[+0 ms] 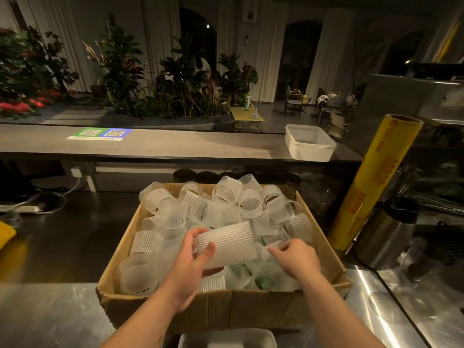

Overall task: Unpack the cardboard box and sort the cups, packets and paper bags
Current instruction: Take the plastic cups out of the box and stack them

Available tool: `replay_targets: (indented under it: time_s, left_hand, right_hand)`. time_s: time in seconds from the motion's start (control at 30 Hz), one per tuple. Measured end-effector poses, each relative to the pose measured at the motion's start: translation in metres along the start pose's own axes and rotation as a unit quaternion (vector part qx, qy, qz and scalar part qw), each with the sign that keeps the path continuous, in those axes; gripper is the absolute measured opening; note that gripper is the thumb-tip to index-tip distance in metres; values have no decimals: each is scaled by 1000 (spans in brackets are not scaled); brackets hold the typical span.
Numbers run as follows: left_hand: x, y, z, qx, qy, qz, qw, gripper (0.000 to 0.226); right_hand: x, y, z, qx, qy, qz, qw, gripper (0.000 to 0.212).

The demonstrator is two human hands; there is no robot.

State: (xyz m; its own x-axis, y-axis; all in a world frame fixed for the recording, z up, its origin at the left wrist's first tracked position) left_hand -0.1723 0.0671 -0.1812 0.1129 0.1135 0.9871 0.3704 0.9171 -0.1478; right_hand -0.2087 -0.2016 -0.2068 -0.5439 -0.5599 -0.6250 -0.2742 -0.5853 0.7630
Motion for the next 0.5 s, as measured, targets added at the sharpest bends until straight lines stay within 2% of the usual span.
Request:
replay_targets:
  time_s: [0.07, 0.13, 0.2, 0.27, 0.33, 0.4, 0.5]
  left_hand:
    - [0, 1, 0, 3, 0, 0, 1000, 45]
    - [-1, 2, 0, 3, 0, -2, 1000, 45]
    - [-1, 2, 0, 3, 1, -4, 1000, 46]
    - [-1, 2, -1, 1, 0, -7, 1000, 47]
    - [-1, 3, -3, 4, -2, -10, 1000, 47]
    - [-2, 3, -4, 9, -3, -14, 1000, 48]
    - [-2, 5, -4, 21, -2, -10, 1000, 48]
  right_hand:
    - [4, -9, -6, -7, 15, 26, 1000, 26]
    - [1, -3, -7, 16, 38, -14, 999, 17]
    - [-9, 9, 0, 21, 63, -141, 988, 11]
    - [-27, 22, 14, 5, 105, -288, 952, 4]
    - [-47, 34, 29, -16, 155, -366, 917, 8]
    - [-64, 36, 44, -50, 192, -399, 895, 12]
    - [-79, 27, 58, -87, 220, -385, 892, 27]
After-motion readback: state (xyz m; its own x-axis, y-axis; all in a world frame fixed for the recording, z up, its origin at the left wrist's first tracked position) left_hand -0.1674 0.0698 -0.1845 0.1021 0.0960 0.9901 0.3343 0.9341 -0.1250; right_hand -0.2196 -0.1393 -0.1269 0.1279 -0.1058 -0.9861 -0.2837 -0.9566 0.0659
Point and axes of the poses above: each hand's wrist, its own z-axis away from the middle knuckle, its own y-axis out of the back of the hand, x = y × z, the point moved 8 cm from there along -z, towards the middle knuckle, and after that the axes turned 5 degrees about -z, right-handed, at the moved point
